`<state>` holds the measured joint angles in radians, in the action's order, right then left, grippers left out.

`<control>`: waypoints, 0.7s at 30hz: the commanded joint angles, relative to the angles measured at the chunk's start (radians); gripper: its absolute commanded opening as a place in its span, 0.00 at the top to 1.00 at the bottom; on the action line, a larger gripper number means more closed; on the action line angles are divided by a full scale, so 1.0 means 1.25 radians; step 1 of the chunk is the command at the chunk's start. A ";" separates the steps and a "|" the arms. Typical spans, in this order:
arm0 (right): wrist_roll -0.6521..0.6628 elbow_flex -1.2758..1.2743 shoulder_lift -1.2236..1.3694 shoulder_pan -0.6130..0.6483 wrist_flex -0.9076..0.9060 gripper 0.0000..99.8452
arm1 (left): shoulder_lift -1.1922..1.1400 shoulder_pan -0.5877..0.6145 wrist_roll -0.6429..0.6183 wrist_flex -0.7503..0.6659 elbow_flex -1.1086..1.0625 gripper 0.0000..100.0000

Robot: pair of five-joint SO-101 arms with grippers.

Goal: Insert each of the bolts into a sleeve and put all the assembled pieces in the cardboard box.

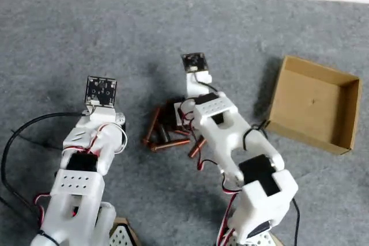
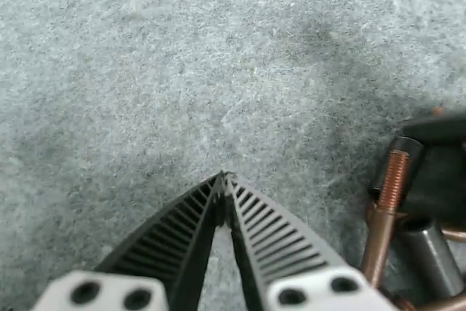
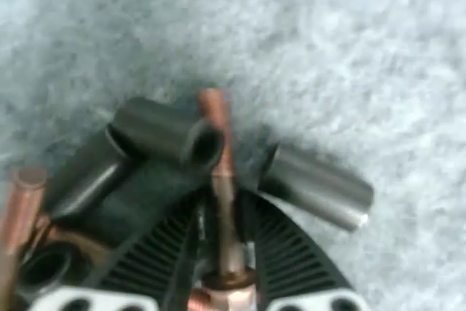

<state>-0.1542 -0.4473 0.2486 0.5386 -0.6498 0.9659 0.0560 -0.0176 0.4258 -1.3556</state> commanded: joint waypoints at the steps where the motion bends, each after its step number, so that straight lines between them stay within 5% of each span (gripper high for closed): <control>1: -0.004 0.004 -0.006 0.006 -0.035 1.00 | 0.019 0.007 -0.001 -0.017 0.002 0.99; 8: -0.001 -0.052 -0.230 -0.062 -0.099 1.00 | 0.019 0.007 -0.001 -0.017 0.001 0.99; 21: 0.001 -0.406 -0.606 -0.102 0.085 1.00 | 0.019 0.007 0.001 -0.017 0.001 0.99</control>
<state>-0.1542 -0.9383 -0.4312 0.4235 -0.5777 0.9659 0.0560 -0.0176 0.4258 -1.3602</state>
